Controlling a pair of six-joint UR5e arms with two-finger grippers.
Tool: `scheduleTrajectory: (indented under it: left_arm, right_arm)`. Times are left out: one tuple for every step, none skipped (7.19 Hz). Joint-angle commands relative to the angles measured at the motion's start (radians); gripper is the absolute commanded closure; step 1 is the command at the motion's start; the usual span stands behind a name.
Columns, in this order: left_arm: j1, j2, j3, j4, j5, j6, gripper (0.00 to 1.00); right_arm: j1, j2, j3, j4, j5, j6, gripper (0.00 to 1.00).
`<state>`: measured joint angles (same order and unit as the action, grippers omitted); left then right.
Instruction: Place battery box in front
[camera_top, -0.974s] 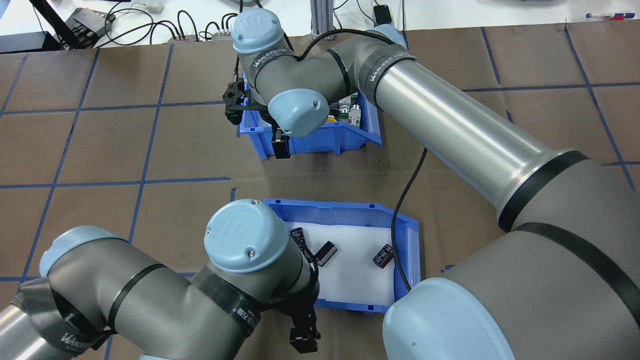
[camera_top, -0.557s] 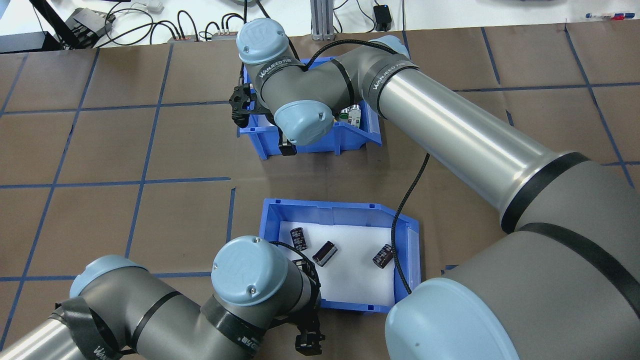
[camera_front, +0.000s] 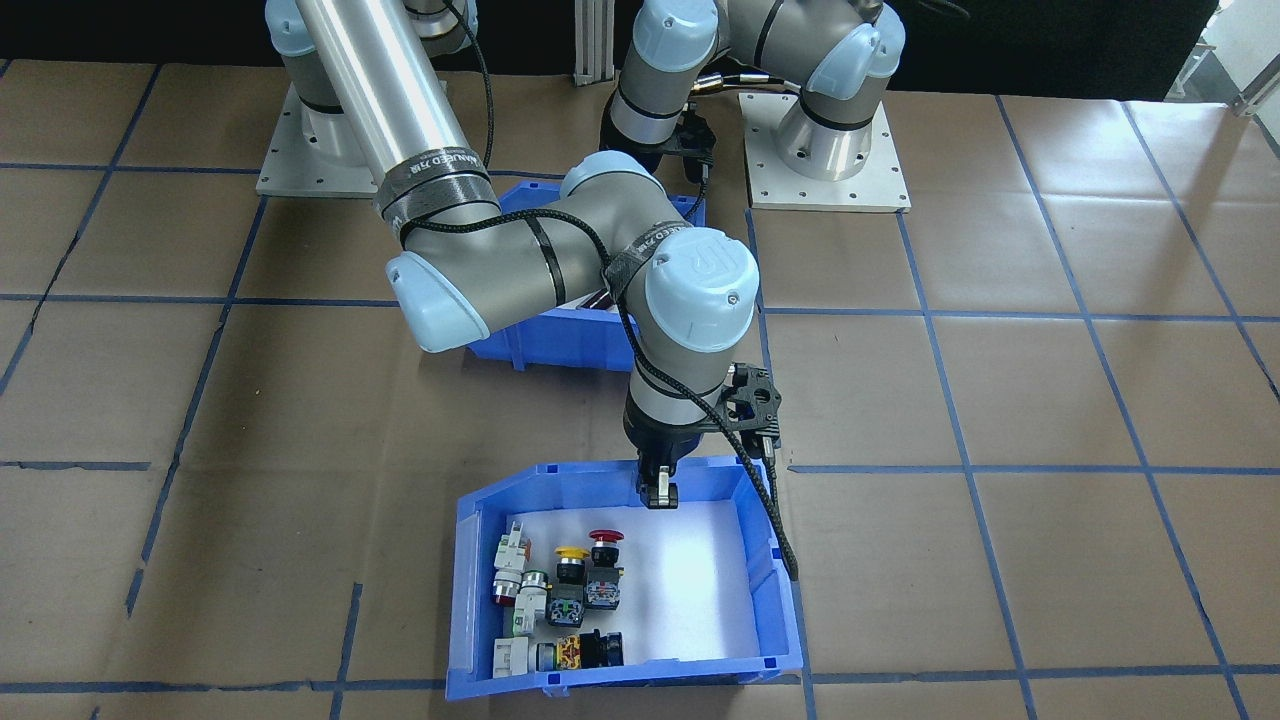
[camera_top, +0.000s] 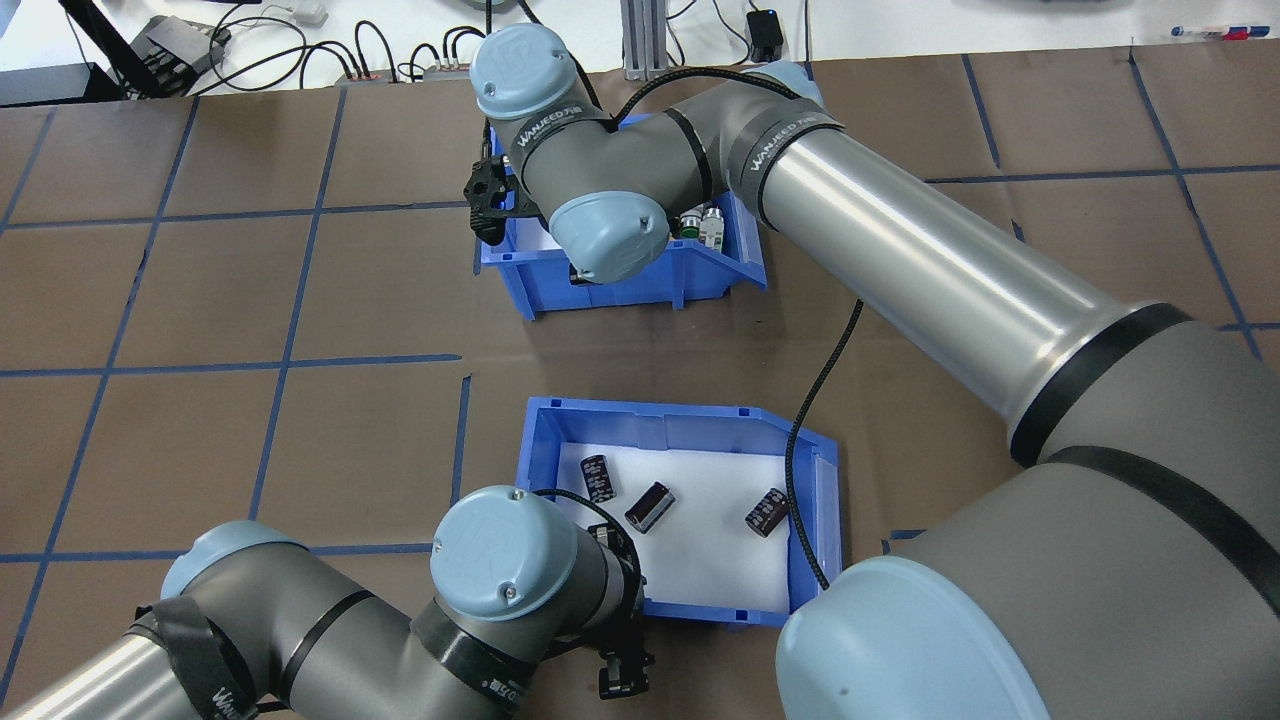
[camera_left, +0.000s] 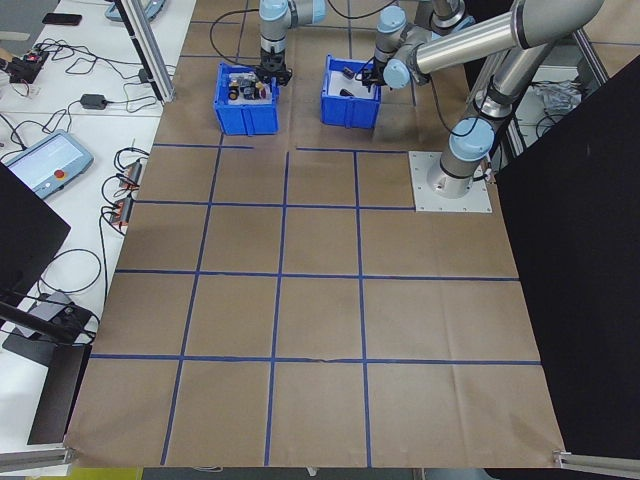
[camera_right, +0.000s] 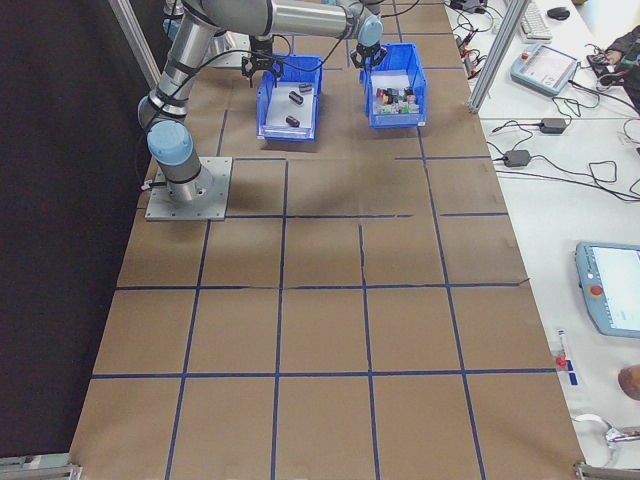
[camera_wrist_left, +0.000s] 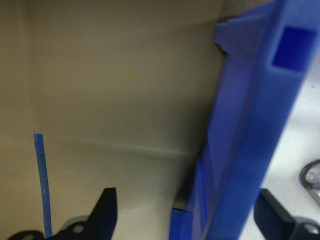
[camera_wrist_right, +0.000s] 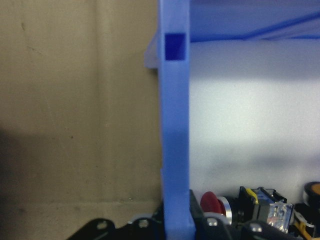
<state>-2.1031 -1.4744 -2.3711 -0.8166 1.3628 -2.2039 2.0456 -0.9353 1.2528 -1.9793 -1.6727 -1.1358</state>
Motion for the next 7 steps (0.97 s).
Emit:
scheduleTrajectory:
  left_arm:
    - [-0.002,0.012,-0.004,0.039,-0.002,0.013,0.97]
    - [-0.002,0.032,-0.011,0.081,-0.002,0.047,1.0]
    - [0.0,0.058,-0.008,0.073,0.008,0.093,1.0]
    - [0.014,0.11,-0.008,0.013,0.013,0.151,1.0]
    - [0.02,0.167,0.002,-0.087,0.075,0.236,1.0]
    - [0.075,0.23,0.006,-0.167,0.084,0.295,1.0]
    - [0.175,0.291,0.012,-0.252,0.084,0.396,1.0]
  right_arm:
    - [-0.081,-0.069,-0.016,0.036,-0.004,-0.112,0.97]
    - [-0.141,-0.115,0.006,0.057,-0.004,-0.195,0.97]
    - [-0.201,-0.169,0.048,0.062,-0.002,-0.232,0.97]
    - [-0.281,-0.237,0.106,0.06,0.001,-0.284,0.97]
    - [-0.364,-0.31,0.166,0.059,0.004,-0.313,0.97]
    - [-0.452,-0.368,0.218,0.057,0.007,-0.365,0.97]
    - [-0.525,-0.419,0.261,0.06,0.007,-0.402,0.97]
